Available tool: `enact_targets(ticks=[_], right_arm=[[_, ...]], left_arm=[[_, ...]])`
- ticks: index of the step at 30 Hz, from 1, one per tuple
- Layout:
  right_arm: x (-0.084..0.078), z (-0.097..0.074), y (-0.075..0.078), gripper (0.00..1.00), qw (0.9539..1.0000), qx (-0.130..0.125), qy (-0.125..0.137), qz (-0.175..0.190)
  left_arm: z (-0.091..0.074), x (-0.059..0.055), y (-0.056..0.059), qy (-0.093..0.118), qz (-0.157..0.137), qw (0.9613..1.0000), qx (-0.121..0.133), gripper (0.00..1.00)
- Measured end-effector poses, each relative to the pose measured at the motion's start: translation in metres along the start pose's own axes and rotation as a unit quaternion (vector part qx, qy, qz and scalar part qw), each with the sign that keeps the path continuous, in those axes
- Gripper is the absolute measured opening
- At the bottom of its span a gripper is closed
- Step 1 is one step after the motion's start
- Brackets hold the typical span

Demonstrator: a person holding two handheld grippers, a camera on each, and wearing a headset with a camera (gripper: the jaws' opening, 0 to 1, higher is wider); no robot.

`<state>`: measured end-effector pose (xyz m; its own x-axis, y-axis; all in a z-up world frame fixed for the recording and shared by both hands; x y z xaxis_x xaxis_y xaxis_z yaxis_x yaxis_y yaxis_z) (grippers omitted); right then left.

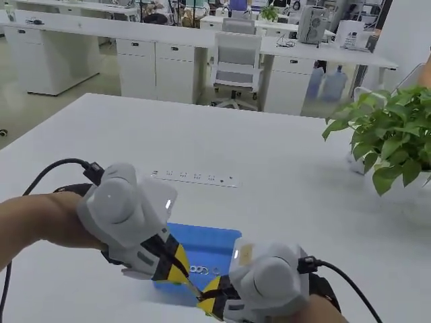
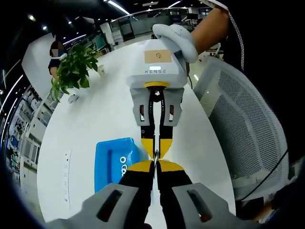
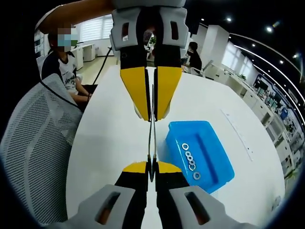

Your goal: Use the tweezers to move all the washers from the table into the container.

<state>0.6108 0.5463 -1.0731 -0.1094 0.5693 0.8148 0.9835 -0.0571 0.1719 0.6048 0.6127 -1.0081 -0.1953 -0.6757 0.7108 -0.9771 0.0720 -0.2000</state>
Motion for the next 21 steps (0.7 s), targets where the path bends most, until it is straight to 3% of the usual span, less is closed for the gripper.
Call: enact_targets(ticks=[2,14,21], right_arm=[[-0.001,0.001,-0.001,0.05,1.0000,0.003,-0.001,0.004],[-0.008,0.007,-0.007,0.05,0.9995,0.018,-0.025,-0.007],[-0.012,0.009,-0.011,0.05,0.9989,0.024,-0.037,-0.016]], left_arm=[[0.000,-0.005,0.001,-0.012,0.003,0.9999,0.000,0.07],[0.003,-0.013,0.007,-0.013,-0.005,0.9999,-0.008,0.06],[0.008,-0.028,0.014,-0.031,-0.010,0.9994,-0.010,0.06]])
Point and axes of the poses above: the centre of the closed fingertips' face, and the gripper's own axes: z roughly forward along the fingers, y roughly to its right, x roughly out of its top, the point moved 5 cm from there along -z, roughly backward along the fingers, and after that the axes turned 9 degrees about y, right-handed, at the moved point
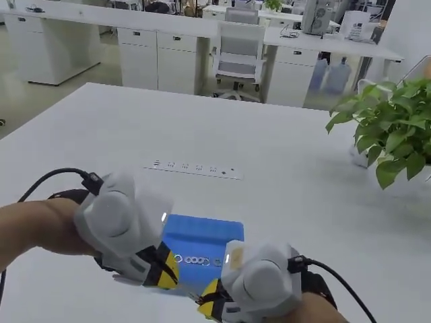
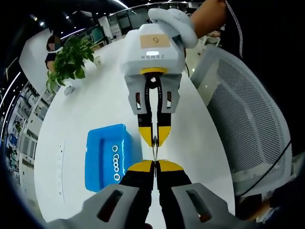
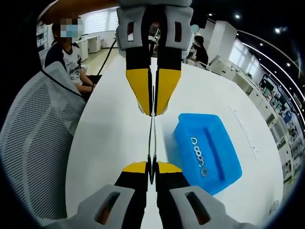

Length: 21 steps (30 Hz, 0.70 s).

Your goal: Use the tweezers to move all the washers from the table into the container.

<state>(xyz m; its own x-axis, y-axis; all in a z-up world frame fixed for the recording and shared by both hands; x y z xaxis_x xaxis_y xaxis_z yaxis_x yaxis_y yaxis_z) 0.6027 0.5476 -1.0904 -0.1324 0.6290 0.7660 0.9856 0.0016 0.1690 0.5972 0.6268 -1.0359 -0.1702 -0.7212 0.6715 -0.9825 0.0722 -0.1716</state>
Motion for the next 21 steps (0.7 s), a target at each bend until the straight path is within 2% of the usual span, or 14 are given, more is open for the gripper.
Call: enact_targets(ticks=[11,21], right_arm=[[-0.007,0.003,-0.005,0.06,0.9999,0.011,-0.006,0.007],[-0.020,0.009,-0.005,0.07,0.9994,0.022,-0.019,0.015]], left_arm=[[0.014,-0.024,0.006,-0.023,-0.011,0.9997,-0.007,0.06],[0.030,-0.038,0.007,-0.019,-0.024,0.9995,-0.007,0.06]])
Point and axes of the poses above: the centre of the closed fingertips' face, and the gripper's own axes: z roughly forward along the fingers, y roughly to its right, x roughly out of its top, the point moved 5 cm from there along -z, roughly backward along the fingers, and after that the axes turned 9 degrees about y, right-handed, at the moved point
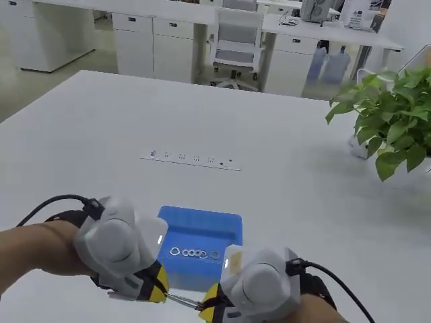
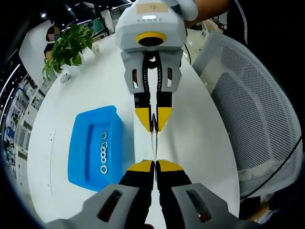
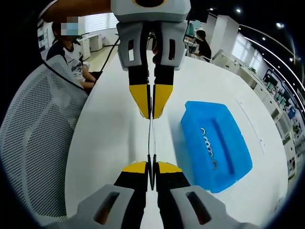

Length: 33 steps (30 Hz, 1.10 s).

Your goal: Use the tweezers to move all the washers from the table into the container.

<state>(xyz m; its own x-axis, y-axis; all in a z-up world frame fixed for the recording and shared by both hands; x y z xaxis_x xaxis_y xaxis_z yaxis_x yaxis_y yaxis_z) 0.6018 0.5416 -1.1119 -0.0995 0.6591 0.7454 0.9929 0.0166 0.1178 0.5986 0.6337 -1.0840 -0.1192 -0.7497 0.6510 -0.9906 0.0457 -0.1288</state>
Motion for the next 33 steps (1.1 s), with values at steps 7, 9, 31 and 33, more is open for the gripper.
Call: enact_targets(ticks=[7,9,31,33], right_arm=[[-0.009,0.006,0.001,0.07,0.9999,0.010,-0.014,0.003],[-0.011,0.008,0.001,0.07,0.9998,0.012,-0.016,0.004],[-0.023,0.022,0.008,0.11,0.9983,0.038,-0.029,0.033],[-0.023,0.022,0.008,0.11,0.9979,0.040,-0.026,0.044]], left_arm=[[0.012,-0.010,-0.001,0.001,-0.011,0.9999,-0.004,0.06],[0.015,-0.013,0.000,0.001,-0.017,0.9998,-0.006,0.06],[0.034,-0.034,-0.001,-0.012,-0.047,0.9987,-0.015,0.06],[0.035,-0.035,-0.001,-0.012,-0.049,0.9986,-0.013,0.06]])
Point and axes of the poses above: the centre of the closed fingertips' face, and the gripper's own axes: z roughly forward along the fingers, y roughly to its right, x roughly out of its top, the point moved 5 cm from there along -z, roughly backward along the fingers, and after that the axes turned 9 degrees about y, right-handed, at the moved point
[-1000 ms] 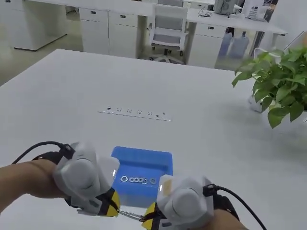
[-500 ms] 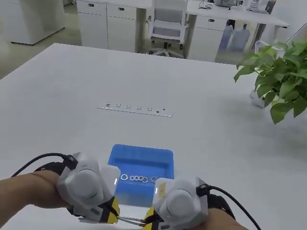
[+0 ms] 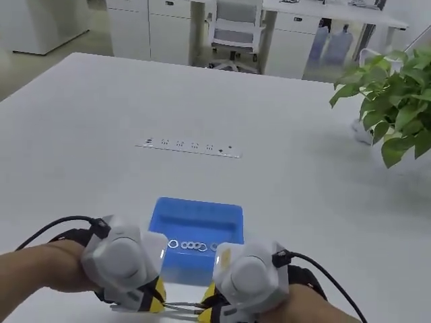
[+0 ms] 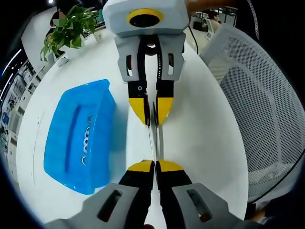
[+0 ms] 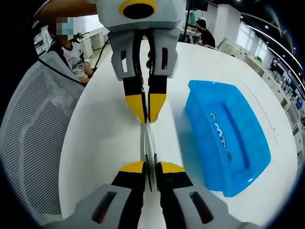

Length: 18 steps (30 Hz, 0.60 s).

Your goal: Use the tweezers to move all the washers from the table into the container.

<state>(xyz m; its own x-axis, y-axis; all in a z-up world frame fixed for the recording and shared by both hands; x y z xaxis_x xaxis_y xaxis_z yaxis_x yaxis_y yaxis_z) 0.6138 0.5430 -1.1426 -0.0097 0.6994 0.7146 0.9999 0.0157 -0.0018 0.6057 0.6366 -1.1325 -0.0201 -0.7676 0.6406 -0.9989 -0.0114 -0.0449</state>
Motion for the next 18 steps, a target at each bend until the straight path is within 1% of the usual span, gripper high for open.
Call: enact_targets(ticks=[2,5,8,11,16,18], right_arm=[[-0.0003,0.0004,-0.0005,0.12,1.0000,-0.001,0.000,-0.001],[0.0001,0.0005,-0.0009,0.12,1.0000,-0.001,-0.001,0.004],[0.0001,0.0002,-0.0014,0.12,1.0000,-0.001,0.000,0.007],[0.0003,0.0001,-0.0018,0.13,1.0000,-0.001,0.001,0.010],[0.0003,0.0002,-0.0030,0.14,1.0000,0.000,-0.001,0.007],[0.0003,0.0003,-0.0034,0.15,1.0000,0.000,-0.001,0.006]], left_arm=[[0.0014,-0.0009,-0.0002,0.000,-0.001,1.0000,0.004,0.06],[0.0031,-0.0031,0.0006,-0.001,-0.004,1.0000,0.000,0.06],[0.0040,-0.0049,0.0006,-0.005,-0.002,1.0000,0.002,0.06],[0.0036,-0.0044,-0.0001,0.002,-0.006,1.0000,0.006,0.06],[0.0033,-0.0043,0.0000,0.004,-0.011,0.9999,0.009,0.06],[0.0028,-0.0045,0.0000,0.006,-0.015,0.9998,0.011,0.08]])
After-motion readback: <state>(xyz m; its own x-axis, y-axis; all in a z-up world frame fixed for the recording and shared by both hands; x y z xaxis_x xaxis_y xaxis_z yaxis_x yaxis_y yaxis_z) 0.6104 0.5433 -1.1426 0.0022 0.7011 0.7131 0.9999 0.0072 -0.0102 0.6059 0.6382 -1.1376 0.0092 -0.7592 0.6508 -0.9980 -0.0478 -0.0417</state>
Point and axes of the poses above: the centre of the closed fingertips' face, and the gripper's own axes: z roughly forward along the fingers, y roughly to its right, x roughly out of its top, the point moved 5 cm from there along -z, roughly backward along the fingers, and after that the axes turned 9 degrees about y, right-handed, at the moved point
